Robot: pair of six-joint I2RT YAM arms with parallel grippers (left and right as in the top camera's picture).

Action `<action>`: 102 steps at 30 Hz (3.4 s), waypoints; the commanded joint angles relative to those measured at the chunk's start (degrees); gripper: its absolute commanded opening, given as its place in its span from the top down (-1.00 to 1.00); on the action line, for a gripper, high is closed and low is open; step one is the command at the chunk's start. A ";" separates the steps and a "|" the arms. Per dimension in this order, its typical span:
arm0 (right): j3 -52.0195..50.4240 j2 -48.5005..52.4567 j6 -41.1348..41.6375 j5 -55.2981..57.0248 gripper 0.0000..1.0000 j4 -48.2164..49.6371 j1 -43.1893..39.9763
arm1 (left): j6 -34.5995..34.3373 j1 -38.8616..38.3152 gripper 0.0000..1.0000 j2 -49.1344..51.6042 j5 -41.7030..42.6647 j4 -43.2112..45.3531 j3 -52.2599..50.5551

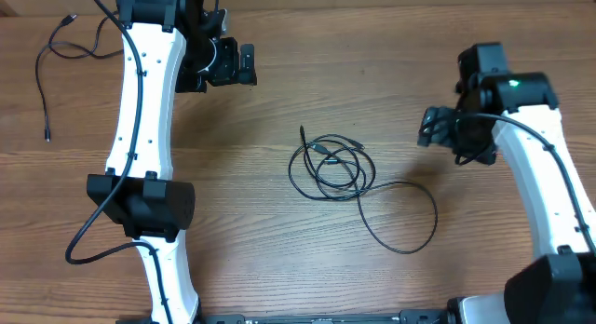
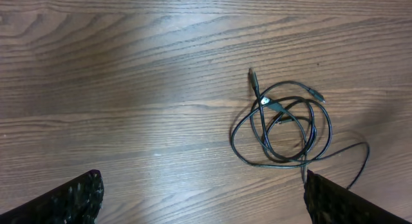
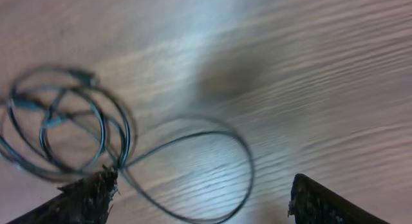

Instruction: Untangle cables

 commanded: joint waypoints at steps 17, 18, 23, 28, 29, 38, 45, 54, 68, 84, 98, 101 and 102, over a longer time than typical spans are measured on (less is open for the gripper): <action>-23.65 1.38 -2.25 -5.09 -0.92 18.27 1.40 | 1.27 0.15 -0.99 0.52 -0.48 0.42 -0.26; -24.26 1.38 -1.92 -5.05 -0.92 18.91 1.40 | 1.27 0.15 -0.99 0.52 -0.48 0.50 -0.26; -27.50 1.38 9.49 3.32 -0.92 19.87 1.05 | 1.29 0.15 -0.99 0.52 -0.48 0.50 -0.26; -29.64 1.38 14.64 3.78 -0.92 20.15 -0.92 | 1.29 0.15 -0.99 0.52 -0.50 0.52 -0.26; -29.86 1.38 15.02 3.52 -0.92 20.22 -1.14 | 1.29 0.15 -0.99 0.55 -0.50 0.52 -0.26; -34.32 1.38 15.37 0.00 -0.61 21.03 -1.44 | 1.29 0.15 -0.99 0.55 -0.50 0.94 -0.26; -37.59 1.38 15.39 -2.95 -0.04 24.39 -1.44 | 1.29 0.15 -1.00 0.55 -0.48 0.92 -0.26; -38.18 1.36 15.37 -5.81 0.66 27.82 -1.46 | 1.29 0.15 -1.00 0.55 -0.50 0.90 -0.26; -23.76 1.09 10.27 -10.45 0.93 17.99 -1.46 | 1.29 0.15 -1.00 0.55 -0.50 0.50 -0.26; -20.72 0.83 5.95 -6.82 -0.71 16.22 -1.44 | 1.29 0.15 -0.99 0.55 -0.48 0.52 -0.26; -33.05 0.87 9.33 -7.43 -0.28 27.65 -1.27 | 1.27 0.15 -0.99 0.55 -0.48 0.94 -0.26; -33.88 0.87 9.92 -7.48 -0.18 27.69 -0.90 | 1.29 0.15 -0.99 0.55 -0.50 0.90 -0.26; -34.53 0.87 11.28 -7.48 -0.16 27.80 -0.63 | 1.29 0.15 -1.00 0.55 -0.50 0.90 -0.26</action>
